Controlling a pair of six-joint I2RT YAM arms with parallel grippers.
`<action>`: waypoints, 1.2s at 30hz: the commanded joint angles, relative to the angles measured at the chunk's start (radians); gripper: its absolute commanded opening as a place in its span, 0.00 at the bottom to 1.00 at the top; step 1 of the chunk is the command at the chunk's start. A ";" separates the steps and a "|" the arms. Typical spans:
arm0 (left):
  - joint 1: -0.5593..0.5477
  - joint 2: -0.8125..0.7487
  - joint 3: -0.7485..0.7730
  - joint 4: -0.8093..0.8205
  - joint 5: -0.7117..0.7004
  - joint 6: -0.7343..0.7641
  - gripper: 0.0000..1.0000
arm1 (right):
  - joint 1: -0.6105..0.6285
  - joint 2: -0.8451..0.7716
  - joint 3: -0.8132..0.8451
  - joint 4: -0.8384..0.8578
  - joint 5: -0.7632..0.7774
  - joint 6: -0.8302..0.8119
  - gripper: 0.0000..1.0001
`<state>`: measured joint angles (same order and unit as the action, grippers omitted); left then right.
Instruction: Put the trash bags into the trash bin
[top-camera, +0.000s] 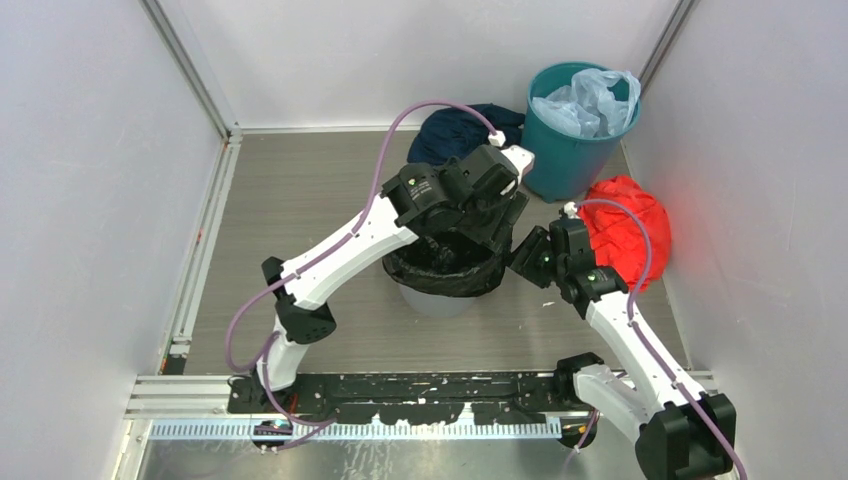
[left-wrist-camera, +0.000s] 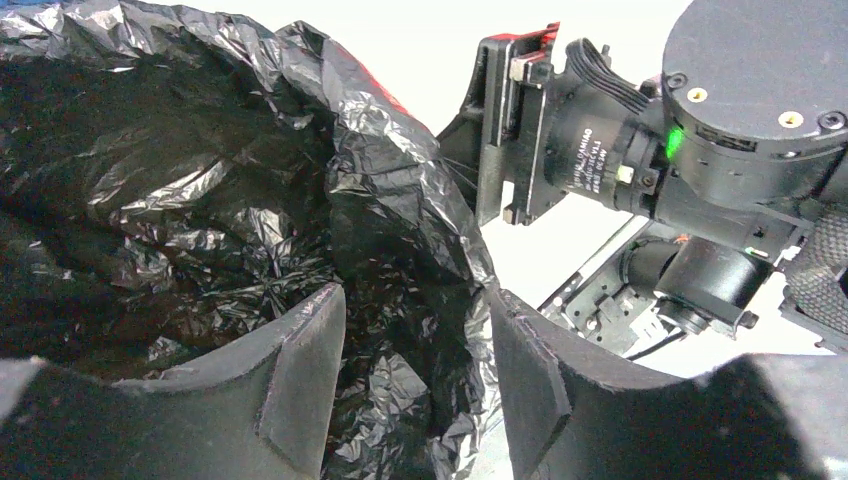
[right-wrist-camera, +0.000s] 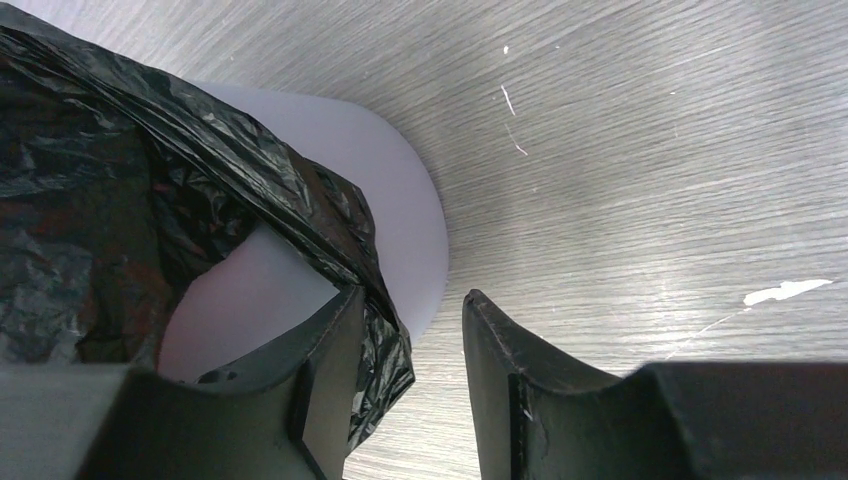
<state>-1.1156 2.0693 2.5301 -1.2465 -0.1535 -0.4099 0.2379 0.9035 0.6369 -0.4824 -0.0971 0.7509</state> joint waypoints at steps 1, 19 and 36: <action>-0.006 -0.060 0.004 0.025 -0.015 0.019 0.57 | -0.004 0.007 0.001 0.080 -0.029 0.024 0.46; -0.010 0.008 0.050 0.004 0.042 0.057 0.60 | -0.004 0.066 -0.018 0.163 -0.071 0.052 0.44; -0.009 0.039 0.026 -0.036 -0.010 0.072 0.52 | -0.003 0.133 -0.028 0.252 -0.114 0.085 0.33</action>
<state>-1.1240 2.1105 2.5427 -1.2682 -0.1314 -0.3580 0.2379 1.0348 0.5926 -0.3134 -0.1860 0.8135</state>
